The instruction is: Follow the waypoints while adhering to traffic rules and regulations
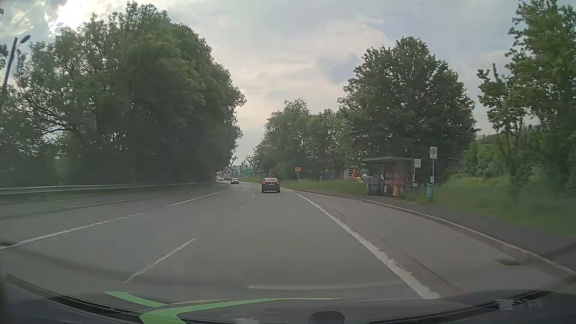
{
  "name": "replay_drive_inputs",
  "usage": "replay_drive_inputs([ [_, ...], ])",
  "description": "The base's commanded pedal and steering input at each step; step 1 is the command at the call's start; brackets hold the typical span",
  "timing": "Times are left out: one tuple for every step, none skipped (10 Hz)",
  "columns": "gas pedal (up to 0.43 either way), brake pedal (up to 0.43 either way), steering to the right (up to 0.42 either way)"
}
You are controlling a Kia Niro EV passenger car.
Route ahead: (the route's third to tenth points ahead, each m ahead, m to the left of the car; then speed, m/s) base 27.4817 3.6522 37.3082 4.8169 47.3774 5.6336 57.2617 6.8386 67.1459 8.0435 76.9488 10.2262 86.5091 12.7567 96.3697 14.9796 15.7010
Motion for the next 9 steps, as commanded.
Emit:
replay_drive_inputs([
  [0.000, 0.220, -0.013],
  [0.000, 0.213, -0.013],
  [0.000, 0.213, -0.014],
  [0.000, 0.213, -0.015],
  [0.000, 0.220, -0.017],
  [0.000, 0.207, -0.018],
  [0.000, 0.128, -0.018],
  [0.000, 0.000, -0.018],
  [0.000, 0.000, -0.018],
])
